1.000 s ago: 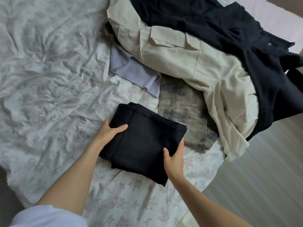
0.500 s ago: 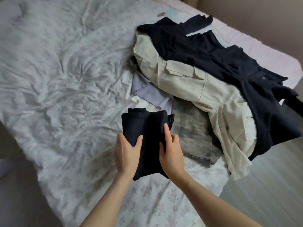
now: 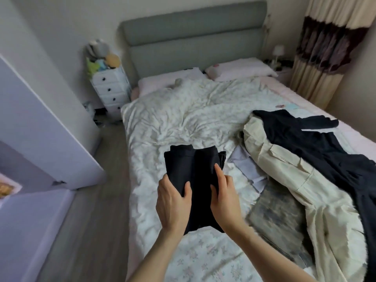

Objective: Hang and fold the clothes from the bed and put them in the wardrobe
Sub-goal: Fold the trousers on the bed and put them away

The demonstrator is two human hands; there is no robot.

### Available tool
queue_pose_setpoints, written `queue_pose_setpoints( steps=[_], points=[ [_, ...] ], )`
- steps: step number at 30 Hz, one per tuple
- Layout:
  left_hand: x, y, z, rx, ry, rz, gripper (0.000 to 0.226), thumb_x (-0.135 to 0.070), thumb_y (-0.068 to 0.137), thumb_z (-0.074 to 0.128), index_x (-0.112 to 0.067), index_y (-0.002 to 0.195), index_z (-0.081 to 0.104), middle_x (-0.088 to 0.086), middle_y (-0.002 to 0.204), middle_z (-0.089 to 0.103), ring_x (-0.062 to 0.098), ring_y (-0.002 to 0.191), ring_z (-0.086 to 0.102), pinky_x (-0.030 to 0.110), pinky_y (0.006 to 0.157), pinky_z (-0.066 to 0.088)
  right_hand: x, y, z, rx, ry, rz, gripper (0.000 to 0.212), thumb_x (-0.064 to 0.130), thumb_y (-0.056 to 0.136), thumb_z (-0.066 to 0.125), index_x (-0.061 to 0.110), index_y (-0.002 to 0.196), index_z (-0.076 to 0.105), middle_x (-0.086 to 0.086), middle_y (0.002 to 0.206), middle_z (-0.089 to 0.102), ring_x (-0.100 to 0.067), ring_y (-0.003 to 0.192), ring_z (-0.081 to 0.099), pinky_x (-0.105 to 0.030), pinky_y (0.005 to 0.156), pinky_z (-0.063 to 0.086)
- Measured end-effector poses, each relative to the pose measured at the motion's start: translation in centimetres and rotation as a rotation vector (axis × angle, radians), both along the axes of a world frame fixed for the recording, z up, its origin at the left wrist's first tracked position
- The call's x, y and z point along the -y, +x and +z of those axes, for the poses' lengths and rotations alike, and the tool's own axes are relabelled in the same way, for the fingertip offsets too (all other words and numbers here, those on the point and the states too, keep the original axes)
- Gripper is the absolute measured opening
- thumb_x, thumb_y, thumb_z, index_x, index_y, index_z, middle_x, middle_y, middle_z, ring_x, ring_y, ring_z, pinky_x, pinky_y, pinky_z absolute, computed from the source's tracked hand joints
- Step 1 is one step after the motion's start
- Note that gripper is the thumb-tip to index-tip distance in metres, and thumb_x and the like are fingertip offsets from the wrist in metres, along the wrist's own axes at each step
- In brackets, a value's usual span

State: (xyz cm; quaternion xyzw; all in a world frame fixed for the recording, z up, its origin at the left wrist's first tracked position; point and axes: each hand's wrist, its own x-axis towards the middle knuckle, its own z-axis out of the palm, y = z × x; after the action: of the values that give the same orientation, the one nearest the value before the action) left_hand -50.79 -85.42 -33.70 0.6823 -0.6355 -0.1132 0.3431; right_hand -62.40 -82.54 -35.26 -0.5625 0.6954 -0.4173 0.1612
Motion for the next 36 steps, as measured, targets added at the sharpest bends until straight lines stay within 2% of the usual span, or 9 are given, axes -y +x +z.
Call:
queue_pose_setpoints(
  steps=[5, 11, 18, 20, 22, 26, 32, 34, 36],
  points=[
    [-3.8, 6.2, 4.4, -0.02, -0.073, 0.127, 0.072, -0.031, 0.081, 0.069, 0.0, 0.137, 0.037, 0.017, 0.115, 0.056, 0.035, 0.1, 0.06, 0.039, 0.071, 0.051, -1.7, 5.7, 4.8, -0.015, -0.079, 0.149, 0.045, 0.011, 0.097, 0.043, 0.014, 0.141, 0.036, -0.008, 0.12, 0.049, -0.023, 0.094, 0.056, -0.035, 0.074, 0.049],
    [-6.1, 16.2, 9.9, -0.022, -0.296, 0.247, 0.081, -0.028, 0.077, 0.072, -0.011, 0.141, 0.026, 0.013, 0.112, 0.053, 0.032, 0.087, 0.062, 0.039, 0.06, 0.053, -2.1, 15.6, 11.1, -0.011, -0.238, 0.317, 0.038, 0.011, 0.097, 0.043, 0.012, 0.134, 0.041, -0.004, 0.116, 0.048, -0.02, 0.091, 0.056, -0.027, 0.072, 0.042],
    [-8.8, 34.9, 14.8, 0.125, -0.416, 0.333, 0.08, -0.028, 0.077, 0.074, -0.012, 0.142, 0.03, 0.011, 0.107, 0.053, 0.026, 0.081, 0.063, 0.03, 0.054, 0.053, -1.8, 33.7, 15.9, 0.046, -0.348, 0.474, 0.04, 0.013, 0.097, 0.043, 0.016, 0.136, 0.039, 0.001, 0.12, 0.048, -0.012, 0.096, 0.052, -0.023, 0.077, 0.042],
    [-9.2, 40.2, 16.1, 0.145, -0.425, 0.35, 0.078, -0.028, 0.078, 0.074, -0.012, 0.142, 0.032, 0.013, 0.111, 0.053, 0.027, 0.085, 0.063, 0.026, 0.058, 0.051, -1.6, 38.4, 17.3, 0.103, -0.381, 0.494, 0.039, 0.013, 0.097, 0.044, 0.016, 0.135, 0.04, 0.005, 0.12, 0.047, -0.011, 0.1, 0.053, -0.025, 0.082, 0.042],
    [-9.6, 44.9, 17.5, 0.12, -0.417, 0.375, 0.075, -0.03, 0.082, 0.069, -0.015, 0.144, 0.029, 0.014, 0.116, 0.051, 0.027, 0.09, 0.062, 0.023, 0.062, 0.047, -1.5, 42.3, 18.5, 0.153, -0.404, 0.511, 0.038, 0.013, 0.097, 0.046, 0.016, 0.135, 0.041, 0.01, 0.117, 0.044, -0.002, 0.098, 0.047, -0.021, 0.086, 0.038],
    [-9.7, 50.1, 19.9, 0.032, -0.428, 0.36, 0.069, -0.033, 0.087, 0.063, -0.023, 0.145, 0.027, 0.009, 0.123, 0.046, 0.027, 0.106, 0.056, 0.037, 0.078, 0.055, -0.8, 47.1, 20.3, 0.192, -0.462, 0.526, 0.038, 0.009, 0.095, 0.048, 0.013, 0.132, 0.043, 0.011, 0.117, 0.046, 0.01, 0.095, 0.04, -0.019, 0.088, 0.035],
    [-7.3, 53.9, 22.0, -0.116, -0.496, 0.356, 0.065, -0.028, 0.087, 0.064, -0.021, 0.142, 0.031, 0.007, 0.135, 0.044, 0.021, 0.121, 0.047, 0.033, 0.093, 0.045, 2.4, 50.4, 22.8, 0.187, -0.524, 0.536, 0.037, 0.007, 0.093, 0.05, 0.013, 0.13, 0.044, 0.011, 0.119, 0.049, 0.0, 0.109, 0.046, -0.013, 0.091, 0.032],
    [-5.4, 54.7, 22.6, -0.146, -0.535, 0.379, 0.064, -0.027, 0.086, 0.065, -0.021, 0.141, 0.032, 0.007, 0.133, 0.046, 0.022, 0.12, 0.047, 0.032, 0.094, 0.044, 4.2, 51.3, 23.6, 0.196, -0.54, 0.538, 0.037, 0.007, 0.093, 0.05, 0.013, 0.13, 0.045, 0.01, 0.119, 0.05, -0.003, 0.11, 0.047, -0.014, 0.091, 0.033],
    [-3.1, 55.1, 23.6, -0.135, -0.553, 0.396, 0.063, -0.028, 0.087, 0.064, -0.022, 0.141, 0.032, 0.007, 0.129, 0.047, 0.022, 0.115, 0.05, 0.031, 0.086, 0.046, 6.4, 52.3, 24.5, 0.21, -0.567, 0.537, 0.037, 0.006, 0.093, 0.049, 0.012, 0.129, 0.045, 0.007, 0.121, 0.051, -0.003, 0.109, 0.047, -0.011, 0.09, 0.031]
  ],
)
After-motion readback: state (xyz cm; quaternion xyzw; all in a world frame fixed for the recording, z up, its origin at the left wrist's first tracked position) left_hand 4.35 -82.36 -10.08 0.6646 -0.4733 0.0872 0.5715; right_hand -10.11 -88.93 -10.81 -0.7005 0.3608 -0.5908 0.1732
